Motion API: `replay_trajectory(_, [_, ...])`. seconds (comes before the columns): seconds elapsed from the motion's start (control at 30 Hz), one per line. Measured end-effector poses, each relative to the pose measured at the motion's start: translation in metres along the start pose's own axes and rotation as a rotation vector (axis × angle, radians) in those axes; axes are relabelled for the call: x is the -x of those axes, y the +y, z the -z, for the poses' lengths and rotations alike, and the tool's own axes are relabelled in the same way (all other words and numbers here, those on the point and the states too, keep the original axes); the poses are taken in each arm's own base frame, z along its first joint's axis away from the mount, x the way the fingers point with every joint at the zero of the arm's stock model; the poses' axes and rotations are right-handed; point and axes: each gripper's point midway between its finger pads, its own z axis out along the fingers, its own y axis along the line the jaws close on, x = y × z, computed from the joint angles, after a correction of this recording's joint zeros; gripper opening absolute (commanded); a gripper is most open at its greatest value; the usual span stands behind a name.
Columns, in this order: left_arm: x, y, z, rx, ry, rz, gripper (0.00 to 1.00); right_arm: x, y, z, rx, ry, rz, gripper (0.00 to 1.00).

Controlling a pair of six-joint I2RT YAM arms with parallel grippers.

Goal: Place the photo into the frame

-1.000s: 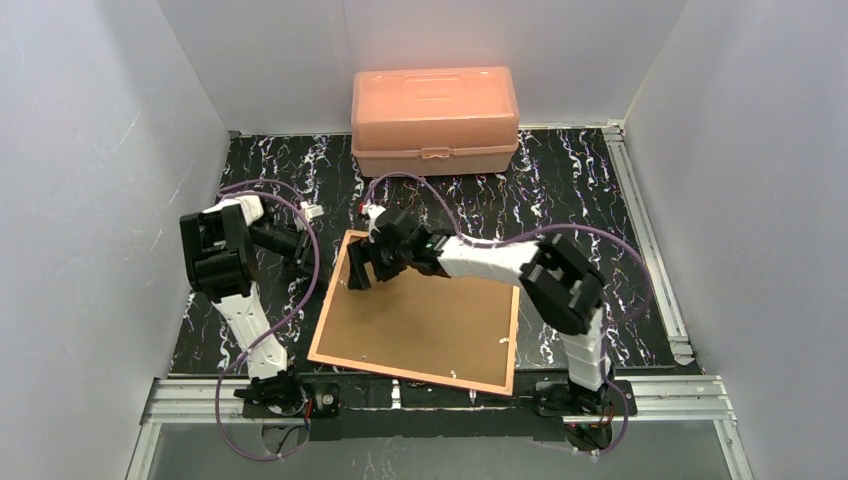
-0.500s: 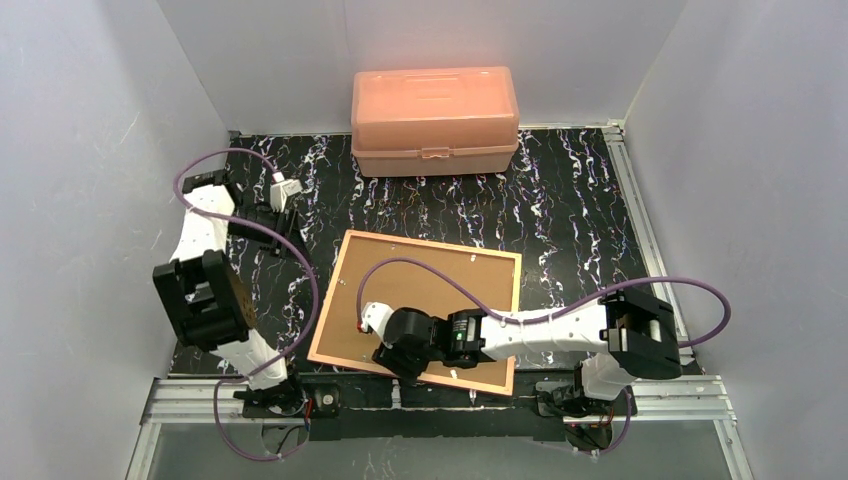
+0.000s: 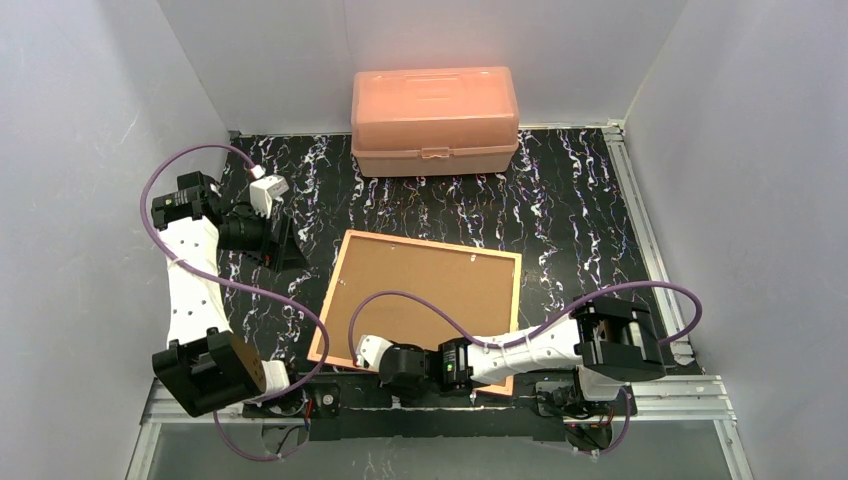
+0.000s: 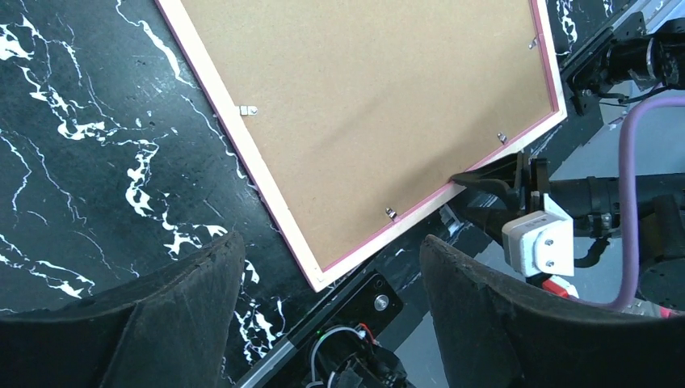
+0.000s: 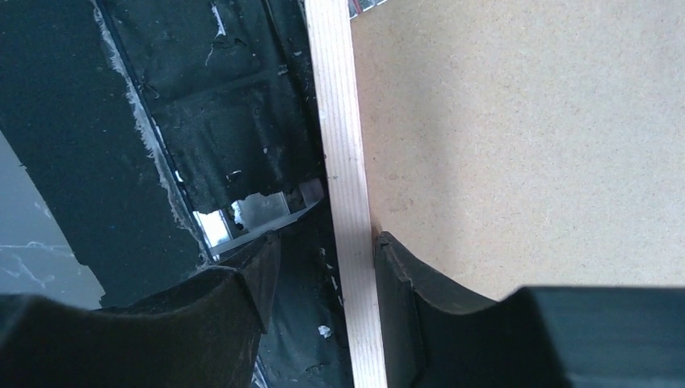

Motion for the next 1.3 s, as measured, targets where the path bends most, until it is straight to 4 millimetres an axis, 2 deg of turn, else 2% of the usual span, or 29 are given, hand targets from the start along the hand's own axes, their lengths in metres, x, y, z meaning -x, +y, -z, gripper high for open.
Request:
replay_trajectory(0.1, [0.000, -0.003, 0.001, 0.002, -0.004, 0.012, 0.81, -0.002, -0.002, -0.003, -0.012, -0.007, -0.002, 0.49])
replay_trajectory(0.13, [0.000, -0.003, 0.001, -0.001, -0.002, 0.020, 0.97, -0.002, -0.003, -0.003, -0.018, -0.011, -0.002, 0.48])
replay_trajectory(0.17, [0.000, -0.003, 0.000, -0.004, 0.001, 0.027, 0.98, -0.001, -0.005, -0.004, -0.027, -0.016, -0.003, 0.47])
replay_trajectory(0.47, [0.002, -0.008, -0.001, -0.048, 0.000, 0.067, 0.98, 0.001, -0.013, -0.006, -0.072, -0.043, 0.016, 0.32])
replay_trajectory(0.83, [0.015, -0.014, 0.001, -0.115, -0.020, 0.085, 0.99, 0.007, -0.021, -0.012, -0.042, -0.048, 0.029, 0.33])
replay_trajectory(1.03, [0.019, -0.019, 0.002, -0.145, -0.030, 0.071, 0.96, 0.016, -0.028, -0.018, -0.041, -0.047, 0.053, 0.06])
replay_trajectory(1.13, [0.023, -0.021, 0.003, -0.167, -0.055, 0.008, 0.96, 0.019, -0.034, -0.020, -0.030, -0.038, 0.037, 0.01])
replay_trajectory(1.3, [0.021, -0.024, 0.001, -0.181, -0.102, -0.189, 0.99, 0.022, -0.053, -0.016, -0.027, -0.002, -0.011, 0.01])
